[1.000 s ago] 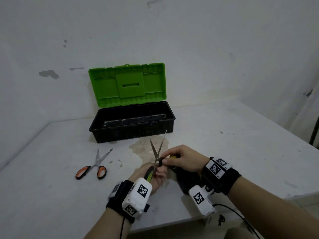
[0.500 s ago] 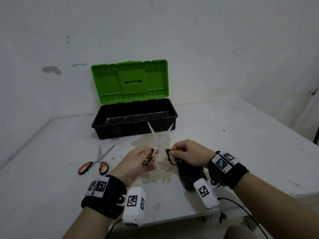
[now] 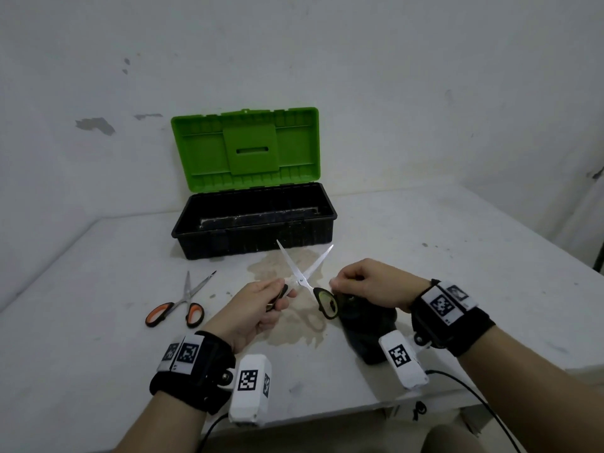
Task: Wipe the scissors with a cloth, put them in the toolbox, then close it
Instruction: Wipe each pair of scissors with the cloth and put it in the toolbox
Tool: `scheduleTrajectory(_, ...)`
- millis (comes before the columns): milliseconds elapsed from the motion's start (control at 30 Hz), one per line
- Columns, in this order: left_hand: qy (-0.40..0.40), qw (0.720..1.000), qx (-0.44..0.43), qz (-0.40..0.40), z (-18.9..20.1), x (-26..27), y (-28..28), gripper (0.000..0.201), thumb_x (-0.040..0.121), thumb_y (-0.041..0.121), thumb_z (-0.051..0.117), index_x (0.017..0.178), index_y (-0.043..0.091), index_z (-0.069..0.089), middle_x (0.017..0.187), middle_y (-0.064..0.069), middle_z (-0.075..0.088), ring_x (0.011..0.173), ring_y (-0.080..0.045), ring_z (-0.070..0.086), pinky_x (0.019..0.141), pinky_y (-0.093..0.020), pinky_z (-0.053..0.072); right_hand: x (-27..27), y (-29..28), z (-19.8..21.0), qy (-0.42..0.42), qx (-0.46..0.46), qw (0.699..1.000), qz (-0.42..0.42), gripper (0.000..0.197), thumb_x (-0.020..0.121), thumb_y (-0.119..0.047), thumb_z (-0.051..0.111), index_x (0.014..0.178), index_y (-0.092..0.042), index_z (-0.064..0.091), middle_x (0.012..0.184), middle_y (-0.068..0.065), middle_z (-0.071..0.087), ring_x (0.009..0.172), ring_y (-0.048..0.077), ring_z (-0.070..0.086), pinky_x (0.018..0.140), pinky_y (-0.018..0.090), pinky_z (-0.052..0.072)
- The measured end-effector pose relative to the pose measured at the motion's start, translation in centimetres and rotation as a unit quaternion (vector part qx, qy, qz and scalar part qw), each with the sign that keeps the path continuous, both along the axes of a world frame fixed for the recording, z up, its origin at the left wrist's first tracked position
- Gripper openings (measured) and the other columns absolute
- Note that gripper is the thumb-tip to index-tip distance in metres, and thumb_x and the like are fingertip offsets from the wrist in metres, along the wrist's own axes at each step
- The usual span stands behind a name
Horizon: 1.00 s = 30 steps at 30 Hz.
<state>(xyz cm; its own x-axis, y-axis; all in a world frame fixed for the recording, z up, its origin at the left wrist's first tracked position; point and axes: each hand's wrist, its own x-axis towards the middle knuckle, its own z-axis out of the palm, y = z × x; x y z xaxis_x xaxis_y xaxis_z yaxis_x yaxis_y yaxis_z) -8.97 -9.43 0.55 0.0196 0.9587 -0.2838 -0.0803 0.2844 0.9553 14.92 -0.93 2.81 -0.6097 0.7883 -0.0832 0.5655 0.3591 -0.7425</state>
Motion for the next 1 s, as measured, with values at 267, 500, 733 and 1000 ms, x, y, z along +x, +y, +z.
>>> scheduleTrajectory(267,0.041,0.997,0.037,0.044,-1.5,1.2,0.4,0.028,0.105,0.03,0.047,0.103,0.006,0.062,0.064,0.005,0.045,0.047,-0.008,0.028,0.043,-0.023,0.019,-0.7,-1.2,2.4,0.203,0.08,0.971,-0.1,0.018,0.099,-0.018,0.05,0.102,-0.015,0.067,0.086,-0.007,0.064,0.081,0.008,0.058,0.075,0.02,0.045)
scheduleTrajectory(500,0.011,0.998,0.039,0.037,-1.3,3.2,0.4,0.029,0.105,0.033,0.045,0.102,0.01,0.061,0.064,0.007,0.045,0.048,-0.008,0.026,0.048,-0.026,0.015,-2.3,-0.8,-0.9,0.126,0.315,0.939,-0.054,0.017,0.085,-0.016,0.073,0.102,-0.015,0.074,0.099,-0.004,0.065,0.086,0.006,0.06,0.083,0.015,0.048)
scheduleTrajectory(733,-0.005,0.997,0.055,0.047,-1.2,3.2,0.6,0.03,0.105,0.033,0.044,0.102,0.007,0.06,0.066,0.004,0.044,0.05,-0.009,0.025,0.055,-0.032,0.011,-2.6,-0.9,-0.9,0.099,0.301,0.948,-0.041,0.033,0.082,-0.051,0.068,0.104,-0.028,0.077,0.098,-0.007,0.066,0.087,0.007,0.063,0.082,0.026,0.051)
scheduleTrajectory(1000,-0.001,0.997,0.066,0.033,-1.3,3.4,0.3,0.029,0.107,0.027,0.042,0.099,0.006,0.059,0.065,0.004,0.045,0.048,-0.009,0.024,0.05,-0.028,0.013,-3.0,-0.7,-0.7,0.076,0.345,0.934,-0.048,0.015,0.086,-0.023,0.072,0.099,-0.017,0.078,0.094,-0.001,0.071,0.082,0.017,0.067,0.076,0.035,0.055)
